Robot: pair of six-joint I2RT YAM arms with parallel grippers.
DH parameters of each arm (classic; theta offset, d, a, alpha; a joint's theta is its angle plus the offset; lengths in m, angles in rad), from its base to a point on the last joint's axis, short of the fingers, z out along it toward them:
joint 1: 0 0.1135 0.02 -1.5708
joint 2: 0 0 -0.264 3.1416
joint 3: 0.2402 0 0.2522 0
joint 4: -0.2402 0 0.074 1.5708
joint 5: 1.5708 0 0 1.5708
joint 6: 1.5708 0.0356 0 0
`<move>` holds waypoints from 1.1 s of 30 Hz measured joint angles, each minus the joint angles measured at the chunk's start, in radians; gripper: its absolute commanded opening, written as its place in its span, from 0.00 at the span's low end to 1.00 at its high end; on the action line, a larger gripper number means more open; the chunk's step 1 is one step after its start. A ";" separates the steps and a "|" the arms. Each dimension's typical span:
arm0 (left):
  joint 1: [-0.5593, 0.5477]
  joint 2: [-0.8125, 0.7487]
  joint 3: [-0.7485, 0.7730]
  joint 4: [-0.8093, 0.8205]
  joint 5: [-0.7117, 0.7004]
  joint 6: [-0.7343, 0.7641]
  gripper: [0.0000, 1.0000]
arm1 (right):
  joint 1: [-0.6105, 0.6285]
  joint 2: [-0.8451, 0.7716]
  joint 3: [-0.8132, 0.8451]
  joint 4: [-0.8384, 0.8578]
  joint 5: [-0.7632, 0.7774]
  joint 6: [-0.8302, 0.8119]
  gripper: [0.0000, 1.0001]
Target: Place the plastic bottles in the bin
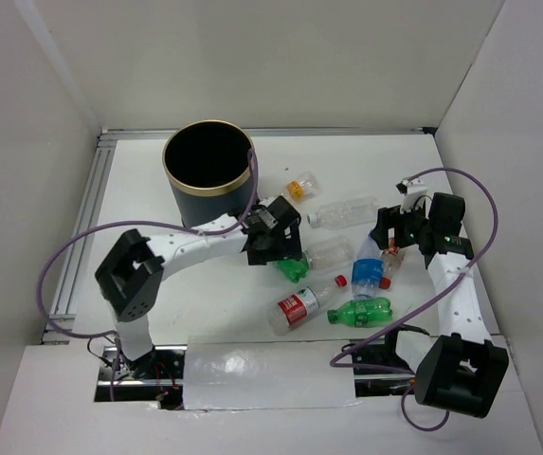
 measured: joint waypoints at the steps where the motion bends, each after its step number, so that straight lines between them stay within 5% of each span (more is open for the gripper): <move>1: 0.005 0.037 0.018 -0.017 0.017 -0.044 1.00 | 0.000 0.000 0.000 0.000 -0.001 0.001 0.85; 4: 0.011 0.143 0.072 -0.048 0.032 -0.137 1.00 | 0.000 -0.002 0.000 0.000 0.001 0.001 0.85; 6: -0.002 0.193 0.083 -0.060 0.030 -0.190 0.86 | 0.000 -0.006 0.000 0.000 0.002 0.001 0.85; 8: -0.014 0.225 0.087 -0.068 0.030 -0.226 0.52 | 0.000 -0.009 0.000 0.000 -0.003 0.000 0.84; 9: -0.018 0.237 0.098 -0.075 0.034 -0.235 0.18 | 0.000 -0.010 0.000 0.000 -0.006 -0.003 0.77; 11: -0.024 0.237 0.119 -0.072 0.025 -0.242 0.09 | -0.001 -0.010 0.000 -0.002 -0.024 -0.016 0.61; 13: -0.034 0.235 0.122 -0.063 -0.001 -0.232 0.06 | -0.001 -0.010 0.000 -0.014 -0.064 -0.060 0.44; 14: -0.042 0.233 0.122 -0.065 -0.015 -0.222 0.02 | -0.002 -0.010 0.000 -0.027 -0.089 -0.084 0.44; 16: -0.072 0.219 0.121 -0.068 -0.062 -0.176 0.02 | -0.002 -0.010 0.000 -0.064 -0.156 -0.145 0.56; 17: -0.092 0.205 0.121 -0.069 -0.082 -0.146 0.02 | -0.003 -0.010 0.000 -0.084 -0.195 -0.190 0.74; 18: -0.117 0.182 0.121 -0.069 -0.105 -0.110 0.00 | -0.003 -0.010 0.000 -0.107 -0.235 -0.240 0.80; 25: -0.209 -0.099 0.167 0.019 -0.268 0.218 0.02 | -0.003 0.015 -0.009 -0.225 -0.453 -0.695 0.88; 33: 0.063 -0.253 0.288 0.205 -0.517 0.449 0.14 | 0.027 0.120 -0.019 -0.257 -0.512 -0.919 0.88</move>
